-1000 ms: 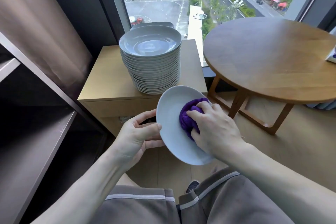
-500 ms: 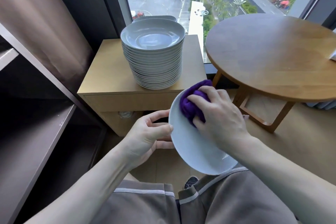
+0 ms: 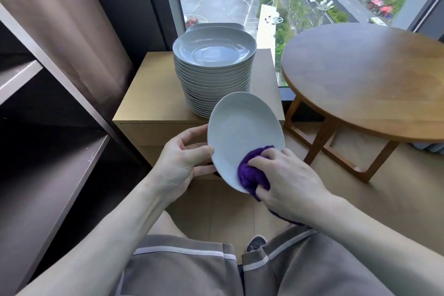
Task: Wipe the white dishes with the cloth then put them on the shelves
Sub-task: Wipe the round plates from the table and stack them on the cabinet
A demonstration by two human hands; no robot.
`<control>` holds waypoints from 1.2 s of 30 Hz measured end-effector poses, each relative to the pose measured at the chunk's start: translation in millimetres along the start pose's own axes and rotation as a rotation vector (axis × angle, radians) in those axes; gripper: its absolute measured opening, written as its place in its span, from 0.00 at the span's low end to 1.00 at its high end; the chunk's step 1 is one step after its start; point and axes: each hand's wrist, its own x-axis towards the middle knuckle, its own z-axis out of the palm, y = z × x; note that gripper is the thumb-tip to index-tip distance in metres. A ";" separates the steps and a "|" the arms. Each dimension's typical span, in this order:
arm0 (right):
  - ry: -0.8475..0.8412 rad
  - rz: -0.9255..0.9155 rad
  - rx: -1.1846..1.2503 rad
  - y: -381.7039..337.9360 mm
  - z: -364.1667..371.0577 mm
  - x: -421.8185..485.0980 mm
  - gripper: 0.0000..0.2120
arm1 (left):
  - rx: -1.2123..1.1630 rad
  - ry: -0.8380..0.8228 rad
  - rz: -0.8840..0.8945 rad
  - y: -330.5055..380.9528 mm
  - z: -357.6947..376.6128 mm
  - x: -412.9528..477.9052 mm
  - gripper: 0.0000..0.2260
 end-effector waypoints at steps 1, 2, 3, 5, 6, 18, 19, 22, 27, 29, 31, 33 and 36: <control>-0.006 -0.035 0.022 -5.0 2.4 -2.2 0.24 | 0.003 -0.007 -0.005 -0.4 0.0 0.1 0.22; -0.005 -0.060 0.046 -8.6 3.8 -3.2 0.25 | 0.002 -0.023 -0.016 -0.9 0.6 0.0 0.22; 0.008 -0.075 0.076 -11.0 3.7 -3.5 0.26 | -0.001 -0.048 -0.030 -1.9 1.8 -0.2 0.23; 0.052 -0.087 0.143 -13.3 -1.1 -2.9 0.26 | -0.012 -0.109 -0.065 -5.2 6.6 -2.3 0.24; 0.082 -0.081 0.171 -13.4 -4.9 -2.2 0.26 | -0.015 -0.137 -0.084 -7.3 9.6 -3.5 0.25; 0.249 0.173 0.086 31.1 -15.6 17.6 0.25 | 0.028 -0.170 -0.116 -19.8 25.0 -9.9 0.32; 0.241 0.192 0.078 35.2 -14.4 18.4 0.25 | 0.031 -0.158 -0.108 -19.5 23.7 -9.2 0.33; 0.217 0.227 0.050 42.7 -12.2 21.0 0.24 | 0.009 -0.124 -0.087 -16.7 19.2 -7.4 0.33; 0.166 0.224 0.072 46.3 -8.8 23.0 0.25 | -0.017 -0.068 -0.043 -9.4 9.3 -5.9 0.28; 0.185 0.204 0.109 46.1 -10.9 21.0 0.25 | -0.039 -0.034 -0.045 -10.8 7.7 -13.2 0.29; 0.217 0.186 0.132 45.0 -14.3 20.2 0.25 | -0.058 0.012 -0.043 -12.9 7.0 -23.0 0.30; 0.254 0.182 0.162 45.6 -16.9 20.1 0.25 | -0.071 0.048 -0.036 -15.4 8.1 -30.7 0.34; 0.323 0.182 0.216 48.0 -24.0 21.8 0.26 | -0.101 0.085 -0.019 -10.0 12.8 -36.8 0.38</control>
